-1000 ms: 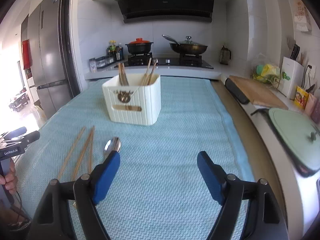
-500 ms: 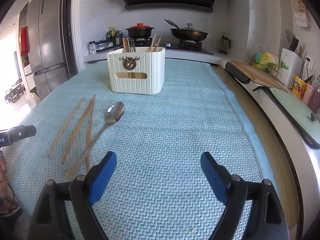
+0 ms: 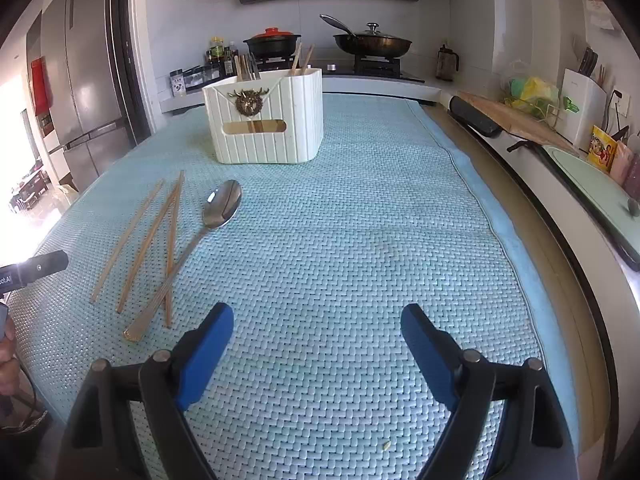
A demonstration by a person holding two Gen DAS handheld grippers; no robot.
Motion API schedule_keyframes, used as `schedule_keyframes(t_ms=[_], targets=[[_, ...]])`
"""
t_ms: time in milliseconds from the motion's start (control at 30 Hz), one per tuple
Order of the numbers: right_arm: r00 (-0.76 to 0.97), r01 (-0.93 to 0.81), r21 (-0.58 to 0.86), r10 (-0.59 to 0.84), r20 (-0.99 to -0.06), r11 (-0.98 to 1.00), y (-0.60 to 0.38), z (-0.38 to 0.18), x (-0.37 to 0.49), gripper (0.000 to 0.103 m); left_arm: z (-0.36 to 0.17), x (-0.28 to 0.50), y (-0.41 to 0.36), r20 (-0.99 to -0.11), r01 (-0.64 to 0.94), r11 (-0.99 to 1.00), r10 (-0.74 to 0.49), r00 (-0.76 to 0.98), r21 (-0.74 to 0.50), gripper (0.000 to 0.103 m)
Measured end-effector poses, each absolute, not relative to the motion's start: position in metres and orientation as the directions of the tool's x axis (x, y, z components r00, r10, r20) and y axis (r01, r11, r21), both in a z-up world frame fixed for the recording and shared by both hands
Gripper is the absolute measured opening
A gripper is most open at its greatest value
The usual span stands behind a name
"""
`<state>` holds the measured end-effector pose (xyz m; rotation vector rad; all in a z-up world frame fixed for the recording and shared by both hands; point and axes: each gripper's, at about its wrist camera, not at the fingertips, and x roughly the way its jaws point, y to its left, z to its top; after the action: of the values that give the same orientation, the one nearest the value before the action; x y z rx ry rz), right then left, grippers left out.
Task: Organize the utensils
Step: 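Withdraw both tools back over the remaining chopsticks and steel spoon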
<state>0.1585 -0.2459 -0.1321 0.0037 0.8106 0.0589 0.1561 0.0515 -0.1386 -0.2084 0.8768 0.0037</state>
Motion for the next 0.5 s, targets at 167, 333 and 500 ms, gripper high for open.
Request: schedule_keyframes(t_ms=[167,333,500], targets=[[0.673,-0.072,0.051,0.086,-0.734,0.996,-0.238,-0.131,0.173,0.088,-0.142,0.156,0.054,-0.772,-0.106,0.98,-0.065,0.632,-0.169,0.102],[0.672,-0.099,0.122,0.157,-0.724,0.988,-0.224,-0.128,0.19,0.087,-0.141,0.153,0.058,-0.773,-0.117,0.978,-0.062,0.631,-0.175,0.102],[0.651,-0.154,0.127,0.197,-0.733,0.98,-0.198,-0.134,0.217,0.08,-0.142,0.151,0.063,-0.774,-0.136,0.972,-0.062,0.63,-0.189,0.102]])
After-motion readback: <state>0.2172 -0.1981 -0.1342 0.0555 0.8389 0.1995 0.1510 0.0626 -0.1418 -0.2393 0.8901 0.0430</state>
